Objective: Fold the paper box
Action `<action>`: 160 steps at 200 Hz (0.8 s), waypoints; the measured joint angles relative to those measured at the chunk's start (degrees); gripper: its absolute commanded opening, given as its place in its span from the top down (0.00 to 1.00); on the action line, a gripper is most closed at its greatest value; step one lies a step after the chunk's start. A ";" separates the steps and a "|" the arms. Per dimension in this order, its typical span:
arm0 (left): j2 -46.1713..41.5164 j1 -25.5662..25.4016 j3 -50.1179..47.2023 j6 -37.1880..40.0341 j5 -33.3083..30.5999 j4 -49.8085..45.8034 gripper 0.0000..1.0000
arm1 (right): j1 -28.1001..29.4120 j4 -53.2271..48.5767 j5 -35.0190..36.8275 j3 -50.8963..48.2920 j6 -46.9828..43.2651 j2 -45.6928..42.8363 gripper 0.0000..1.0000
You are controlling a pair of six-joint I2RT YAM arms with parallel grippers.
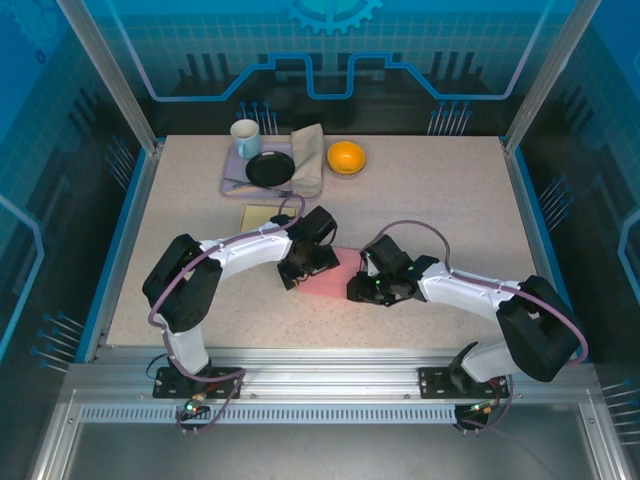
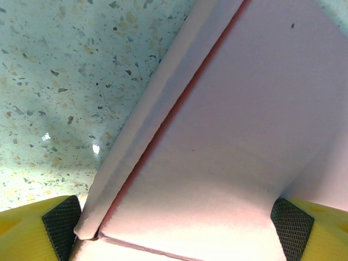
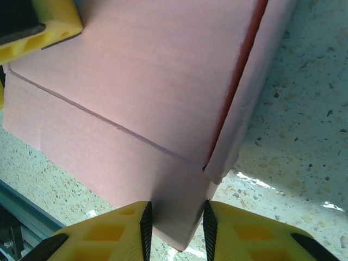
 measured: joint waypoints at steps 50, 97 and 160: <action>0.00 0.00 0.00 -0.15 -0.02 0.00 0.05 | 0.00 0.00 1.66 -0.22 -2.36 0.00 0.71; 0.00 0.00 0.00 -0.17 -0.02 0.00 0.05 | -0.02 1.77 2.60 -1.14 -5.22 0.00 0.71; 0.00 0.00 0.00 -0.15 -0.28 -0.02 0.05 | -0.28 9.01 3.02 -5.53 -9.94 -0.83 0.76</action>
